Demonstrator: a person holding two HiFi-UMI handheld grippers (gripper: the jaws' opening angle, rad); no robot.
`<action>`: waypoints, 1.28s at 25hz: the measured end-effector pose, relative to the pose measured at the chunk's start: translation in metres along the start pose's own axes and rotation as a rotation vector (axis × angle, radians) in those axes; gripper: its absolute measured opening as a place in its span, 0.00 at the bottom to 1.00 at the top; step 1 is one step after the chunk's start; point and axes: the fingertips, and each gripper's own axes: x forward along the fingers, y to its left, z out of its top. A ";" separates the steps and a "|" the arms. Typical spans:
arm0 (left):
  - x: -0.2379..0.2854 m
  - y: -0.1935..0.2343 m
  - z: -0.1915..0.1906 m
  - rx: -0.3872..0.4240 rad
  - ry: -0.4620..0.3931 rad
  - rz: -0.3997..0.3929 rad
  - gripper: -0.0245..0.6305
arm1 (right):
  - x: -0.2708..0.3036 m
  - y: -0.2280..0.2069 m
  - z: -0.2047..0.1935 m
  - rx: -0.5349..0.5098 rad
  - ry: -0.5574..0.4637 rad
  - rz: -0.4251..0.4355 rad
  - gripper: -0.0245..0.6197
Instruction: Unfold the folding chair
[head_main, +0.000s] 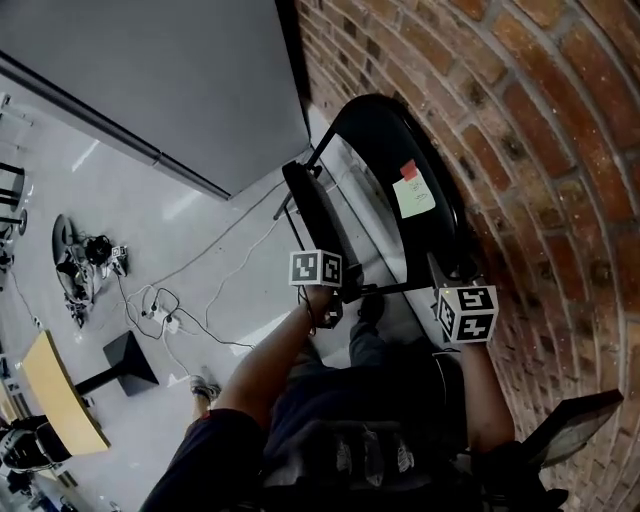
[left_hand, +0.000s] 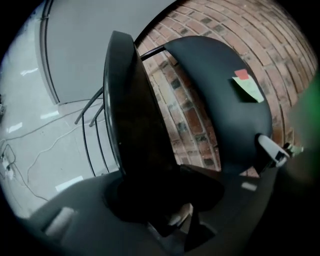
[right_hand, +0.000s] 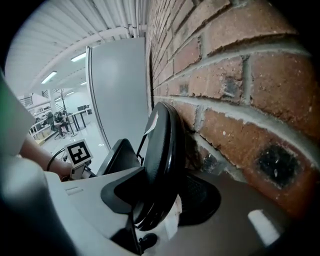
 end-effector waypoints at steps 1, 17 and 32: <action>-0.003 0.004 -0.001 0.015 0.007 0.007 0.34 | 0.001 0.000 -0.001 0.004 0.002 0.000 0.34; -0.037 0.047 -0.026 -0.015 0.008 -0.032 0.32 | 0.012 0.007 -0.014 0.041 0.024 0.016 0.33; -0.040 0.075 -0.040 -0.051 0.023 0.034 0.33 | 0.016 0.004 -0.025 0.060 0.039 0.020 0.34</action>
